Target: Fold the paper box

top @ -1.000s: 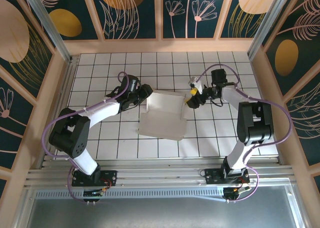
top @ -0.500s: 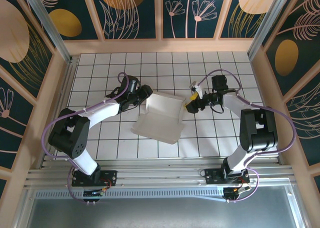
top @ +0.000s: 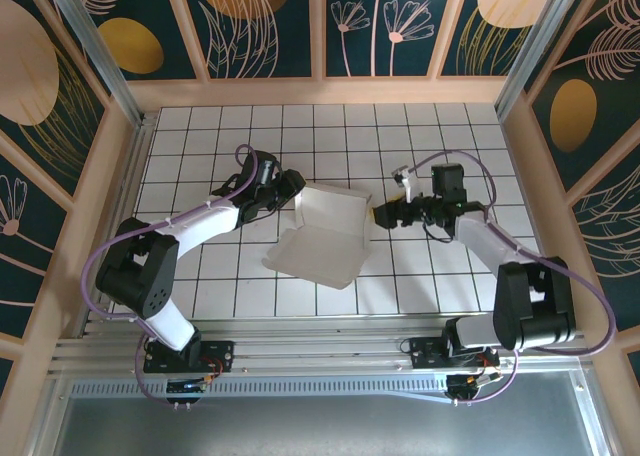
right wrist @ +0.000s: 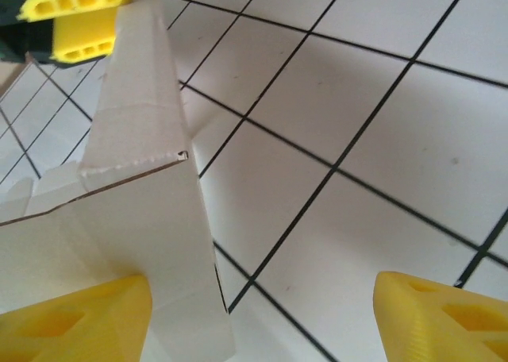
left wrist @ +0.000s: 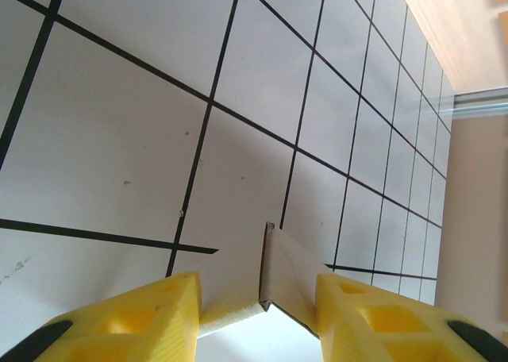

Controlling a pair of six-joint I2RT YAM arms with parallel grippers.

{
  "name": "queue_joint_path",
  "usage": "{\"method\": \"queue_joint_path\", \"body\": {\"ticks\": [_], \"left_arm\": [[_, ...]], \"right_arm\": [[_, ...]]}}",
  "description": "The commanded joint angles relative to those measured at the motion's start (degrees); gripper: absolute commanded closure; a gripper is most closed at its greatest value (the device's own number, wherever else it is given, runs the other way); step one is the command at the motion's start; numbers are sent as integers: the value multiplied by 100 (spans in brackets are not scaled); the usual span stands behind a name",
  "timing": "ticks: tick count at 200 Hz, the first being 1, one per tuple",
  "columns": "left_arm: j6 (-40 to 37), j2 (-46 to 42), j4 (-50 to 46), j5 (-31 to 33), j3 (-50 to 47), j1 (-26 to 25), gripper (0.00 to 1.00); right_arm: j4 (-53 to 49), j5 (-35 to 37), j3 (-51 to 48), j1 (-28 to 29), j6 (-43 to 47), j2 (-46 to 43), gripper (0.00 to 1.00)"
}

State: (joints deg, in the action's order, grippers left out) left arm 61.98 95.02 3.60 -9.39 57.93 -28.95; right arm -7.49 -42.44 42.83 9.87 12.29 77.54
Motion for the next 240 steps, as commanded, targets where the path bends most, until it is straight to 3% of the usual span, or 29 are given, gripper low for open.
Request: {"method": "queue_joint_path", "body": {"ticks": [1,36,51,73,89,125,145,158,197,219,240], "left_arm": [[67,-38,-52,-19,77,-41,58],[70,1,-94,-11,140,-41,58],[60,-12,-176,57,170,-41,58],[41,-60,-380,313,227,-42,58],[-34,-131,-365,436,264,-41,54],[-776,-166,-564,570,760,-41,33],[-1234,-274,-993,846,886,-41,34],[-1579,-444,-1084,799,688,-41,43],[-2487,-2108,432,134,-1432,-49,45],[-3166,-2674,63,775,-1867,-273,47],[-3775,-2647,-174,1600,-1992,-871,48]], "right_arm": [[440,-418,-222,67,-172,-95,28],[1103,-449,-270,-122,-1239,-250,26],[1385,156,-265,-372,-2144,-318,26],[888,871,-65,-591,-2914,-345,26],[807,1072,-199,-594,-2913,-533,26],[611,1197,-317,-650,-2863,-545,26],[353,1354,-117,-725,-2889,-322,27],[267,1412,-32,-768,-2829,-200,27],[386,1466,-54,-1034,-2967,-92,27],[562,1531,-98,-1167,-3063,-138,26],[670,1923,-65,-1224,-2833,-207,26]]}}
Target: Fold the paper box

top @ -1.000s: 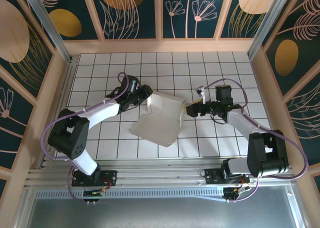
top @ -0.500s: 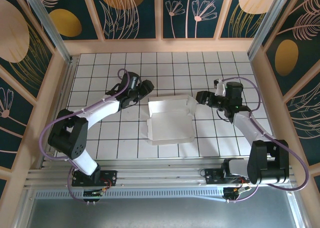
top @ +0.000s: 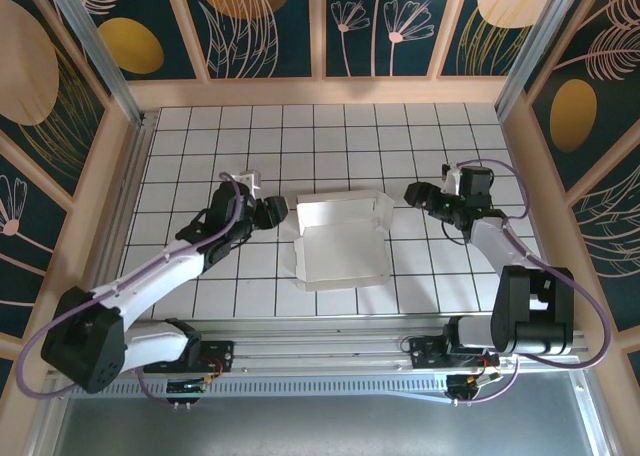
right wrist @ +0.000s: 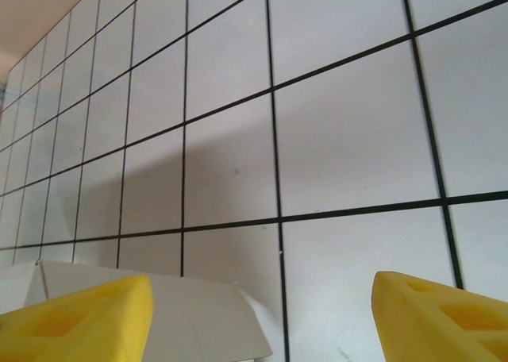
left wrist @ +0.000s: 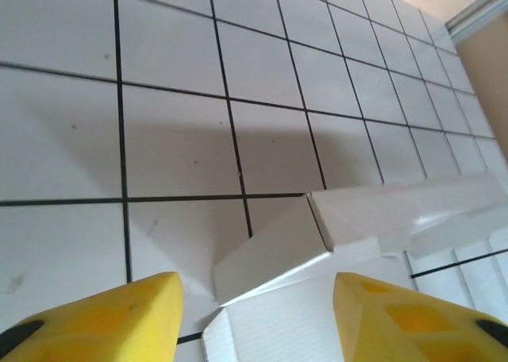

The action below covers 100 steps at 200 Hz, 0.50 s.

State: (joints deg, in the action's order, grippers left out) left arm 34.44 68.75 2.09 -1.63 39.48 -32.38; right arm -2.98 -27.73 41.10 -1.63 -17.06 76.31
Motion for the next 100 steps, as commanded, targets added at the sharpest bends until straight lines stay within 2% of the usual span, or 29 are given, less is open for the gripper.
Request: {"method": "queue_joint_path", "body": {"ticks": [1,35,100], "left_arm": [[-1037,-16,-15,836,-150,-548,49],[-1090,582,818,612,-293,-681,50],[-841,1628,2202,681,-232,-686,58]], "right_arm": [[224,465,112,-74,131,-87,26],[603,1020,101,-84,1077,-313,23],[532,771,287,-150,1320,-276,22]]}}
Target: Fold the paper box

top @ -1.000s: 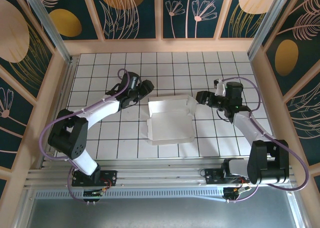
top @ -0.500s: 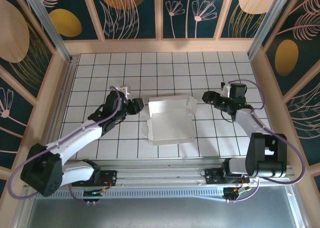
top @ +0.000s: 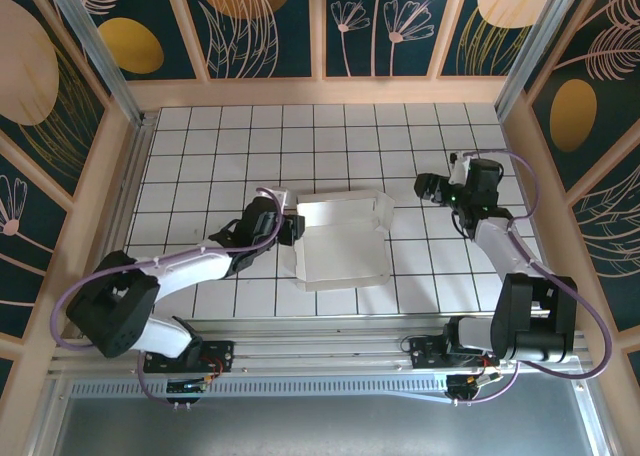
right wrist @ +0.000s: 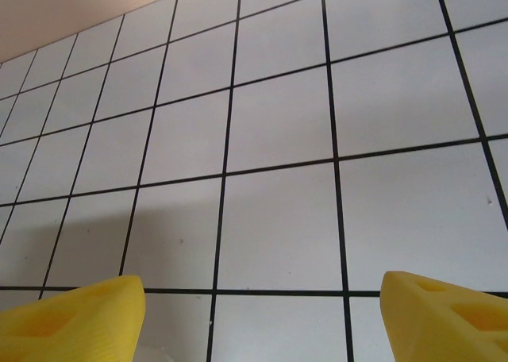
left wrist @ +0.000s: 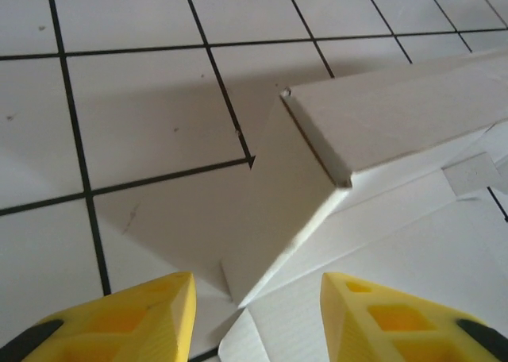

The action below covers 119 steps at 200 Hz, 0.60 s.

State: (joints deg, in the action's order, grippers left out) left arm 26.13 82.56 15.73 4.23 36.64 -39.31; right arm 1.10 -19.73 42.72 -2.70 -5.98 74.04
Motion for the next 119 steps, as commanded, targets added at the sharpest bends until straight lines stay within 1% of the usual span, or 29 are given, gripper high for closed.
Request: {"method": "queue_joint_path", "body": {"ticks": [1,9,26,56,80,85,95,103,119], "left_arm": [[-11,262,850,95,57,4,58],[-20,370,918,96,76,2,61],[-3,621,1027,129,123,2,74],[-32,940,1082,284,246,3,91],[-183,916,1052,494,306,7,93],[-230,903,1028,543,319,2,93],[-351,877,959,631,347,4,93],[-447,862,836,729,399,3,93],[-639,832,587,929,490,9,93]], "right_arm": [[125,-34,124,-40,216,-44,22],[138,-64,112,-45,286,-26,22],[125,-6,106,-38,475,-4,22],[192,-101,64,-38,1155,-82,23],[311,-443,-148,-32,2095,-291,24],[292,-571,-209,-37,2378,-350,24],[185,-886,-352,-38,3210,-464,24],[167,-1004,-499,-35,3855,-563,23],[298,-1065,-734,-46,4409,-735,21]]}}
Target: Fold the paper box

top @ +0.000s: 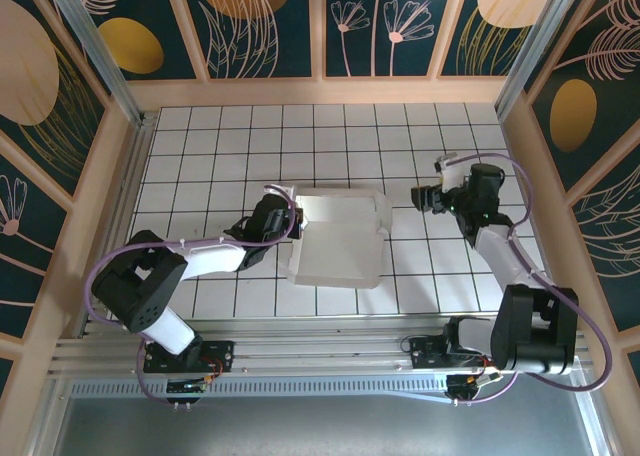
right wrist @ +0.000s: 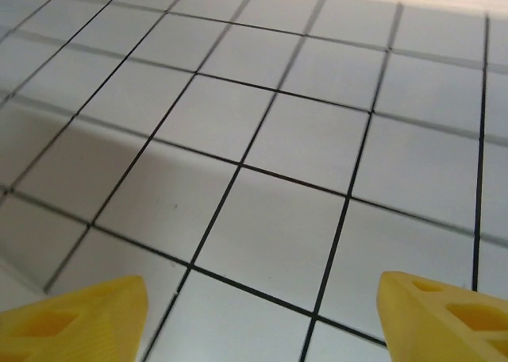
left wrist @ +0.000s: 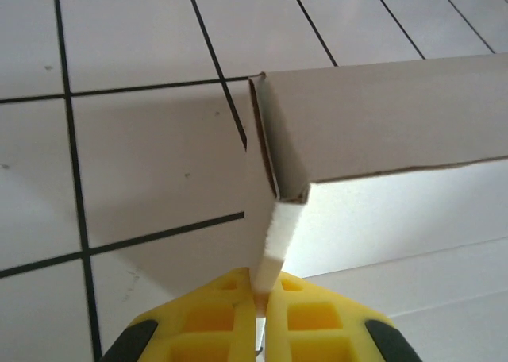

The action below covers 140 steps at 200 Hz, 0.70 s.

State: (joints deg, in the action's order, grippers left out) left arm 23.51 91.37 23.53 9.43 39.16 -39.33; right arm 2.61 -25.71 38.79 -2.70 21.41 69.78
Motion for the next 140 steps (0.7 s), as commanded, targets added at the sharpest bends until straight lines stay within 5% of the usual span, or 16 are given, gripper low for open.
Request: {"method": "queue_joint_path", "body": {"ticks": [1,29,140], "left_arm": [[-384,-49,-201,419,240,12,93],[-523,-128,-292,544,233,5,93],[-438,44,-224,386,328,4,93]], "right_arm": [[136,-494,-347,-46,1707,-312,21],[-268,-1344,-354,79,2499,-266,22],[123,-1724,-511,763,3401,260,29]]}}
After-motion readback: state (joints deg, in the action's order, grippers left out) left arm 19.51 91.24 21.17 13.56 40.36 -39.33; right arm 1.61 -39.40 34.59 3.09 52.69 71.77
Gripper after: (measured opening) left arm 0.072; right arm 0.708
